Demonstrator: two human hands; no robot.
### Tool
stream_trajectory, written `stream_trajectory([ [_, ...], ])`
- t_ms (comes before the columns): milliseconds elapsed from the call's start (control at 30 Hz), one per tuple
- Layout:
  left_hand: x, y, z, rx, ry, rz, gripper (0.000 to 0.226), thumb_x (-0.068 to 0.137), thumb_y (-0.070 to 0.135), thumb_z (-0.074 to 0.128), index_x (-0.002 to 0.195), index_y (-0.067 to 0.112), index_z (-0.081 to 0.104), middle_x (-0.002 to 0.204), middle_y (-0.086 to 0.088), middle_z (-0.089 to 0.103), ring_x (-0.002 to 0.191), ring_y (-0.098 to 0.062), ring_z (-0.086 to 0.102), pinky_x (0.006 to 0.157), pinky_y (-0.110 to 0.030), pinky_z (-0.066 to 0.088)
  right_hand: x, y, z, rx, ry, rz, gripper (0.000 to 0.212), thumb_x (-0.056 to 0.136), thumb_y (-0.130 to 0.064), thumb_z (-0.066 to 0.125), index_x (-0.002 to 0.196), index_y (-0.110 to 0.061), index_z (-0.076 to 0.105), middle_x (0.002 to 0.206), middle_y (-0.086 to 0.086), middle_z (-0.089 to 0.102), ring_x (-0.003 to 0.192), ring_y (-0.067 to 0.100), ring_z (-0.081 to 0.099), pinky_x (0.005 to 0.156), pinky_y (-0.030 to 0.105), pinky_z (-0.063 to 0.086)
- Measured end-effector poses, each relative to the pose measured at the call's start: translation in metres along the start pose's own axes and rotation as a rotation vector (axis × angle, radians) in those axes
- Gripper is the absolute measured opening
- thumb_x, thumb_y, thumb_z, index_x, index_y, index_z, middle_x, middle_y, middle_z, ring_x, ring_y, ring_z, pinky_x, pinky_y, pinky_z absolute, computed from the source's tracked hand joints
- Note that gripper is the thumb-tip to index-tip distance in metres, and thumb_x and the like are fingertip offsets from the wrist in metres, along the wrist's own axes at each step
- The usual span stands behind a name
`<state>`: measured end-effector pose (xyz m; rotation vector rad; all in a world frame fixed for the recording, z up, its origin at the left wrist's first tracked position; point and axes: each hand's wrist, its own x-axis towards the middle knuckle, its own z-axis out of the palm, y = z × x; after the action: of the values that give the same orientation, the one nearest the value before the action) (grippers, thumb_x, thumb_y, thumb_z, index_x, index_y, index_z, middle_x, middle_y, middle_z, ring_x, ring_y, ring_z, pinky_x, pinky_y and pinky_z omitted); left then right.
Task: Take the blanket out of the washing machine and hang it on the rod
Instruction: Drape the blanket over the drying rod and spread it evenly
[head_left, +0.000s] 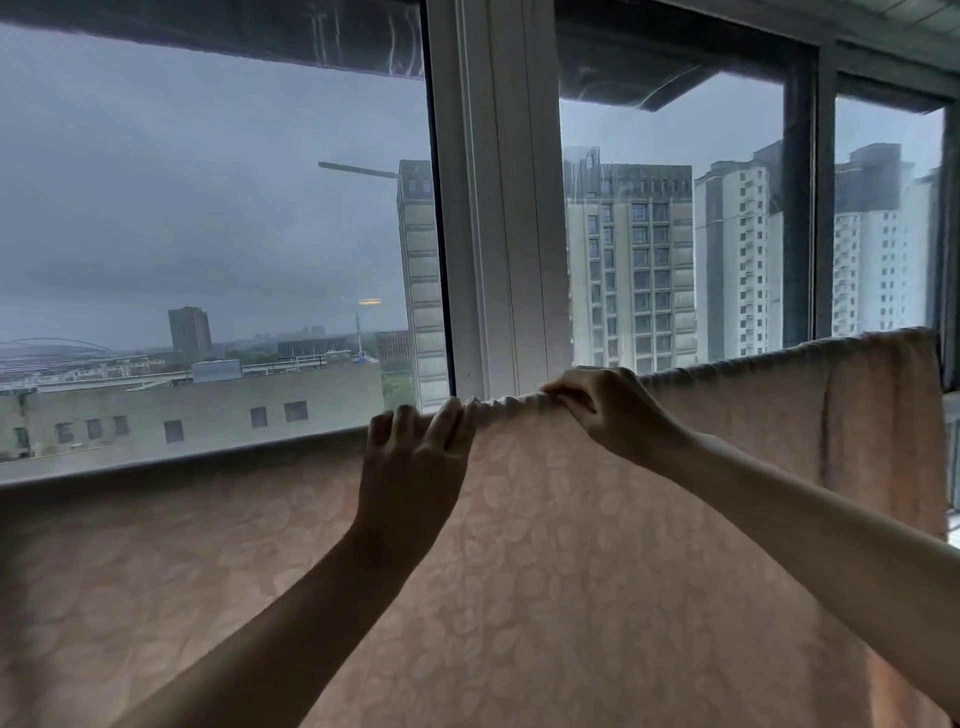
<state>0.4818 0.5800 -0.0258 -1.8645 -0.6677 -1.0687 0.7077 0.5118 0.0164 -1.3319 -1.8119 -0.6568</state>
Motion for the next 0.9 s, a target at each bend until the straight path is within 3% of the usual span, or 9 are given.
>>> stream_trajectory([
  [133, -0.001, -0.001, 0.002, -0.003, 0.021, -0.028, 0.047, 0.088, 0.004, 0.035, 0.124, 0.011, 0.063, 0.116, -0.006, 0.068, 0.077, -0.029, 0.061, 0.071, -0.039, 0.046, 0.007, 0.002, 0.003, -0.012, -0.008, -0.027, 0.013, 0.089, -0.008, 0.063, 0.1, -0.008, 0.071, 0.093, 0.002, 0.072, 0.085, 0.006, 0.065, 0.079, 0.004, 0.042],
  [300, -0.004, -0.005, 0.001, 0.005, 0.046, -0.024, 0.043, 0.091, 0.006, 0.035, 0.123, 0.011, 0.064, 0.114, -0.007, 0.069, 0.078, -0.028, 0.062, 0.072, -0.039, 0.046, 0.007, -0.004, 0.011, -0.085, -0.015, -0.026, 0.007, 0.096, -0.013, 0.053, 0.094, -0.01, 0.059, 0.089, 0.0, 0.059, 0.084, 0.013, 0.055, 0.074, 0.023, 0.046],
  [500, -0.001, 0.004, 0.006, 0.026, 0.084, -0.025, 0.039, 0.091, 0.002, 0.039, 0.125, 0.008, 0.058, 0.112, -0.011, 0.066, 0.078, -0.03, 0.06, 0.072, -0.042, 0.044, 0.004, 0.01, -0.013, -0.237, -0.01, 0.035, 0.011, 0.098, -0.008, 0.047, 0.101, -0.005, 0.057, 0.097, 0.008, 0.059, 0.085, 0.01, 0.046, 0.076, 0.019, 0.033],
  [767, 0.034, 0.038, 0.016, -0.096, 0.059, 0.055, 0.041, 0.087, 0.003, 0.034, 0.114, 0.005, 0.065, 0.094, -0.011, 0.069, 0.068, -0.026, 0.063, 0.062, -0.036, 0.051, -0.002, 0.018, -0.007, -0.257, -0.007, 0.012, 0.015, 0.099, -0.017, 0.045, 0.097, -0.009, 0.056, 0.094, 0.006, 0.059, 0.086, 0.016, 0.054, 0.076, 0.026, 0.046],
  [900, 0.037, 0.055, 0.032, -0.068, 0.108, 0.081, 0.04, 0.094, 0.004, 0.031, 0.117, 0.005, 0.063, 0.105, -0.013, 0.067, 0.074, -0.027, 0.063, 0.067, -0.039, 0.051, -0.004, 0.019, -0.006, -0.238, -0.007, 0.03, 0.011, 0.098, -0.014, 0.047, 0.098, -0.009, 0.057, 0.097, 0.005, 0.06, 0.088, 0.016, 0.056, 0.078, 0.028, 0.049],
])
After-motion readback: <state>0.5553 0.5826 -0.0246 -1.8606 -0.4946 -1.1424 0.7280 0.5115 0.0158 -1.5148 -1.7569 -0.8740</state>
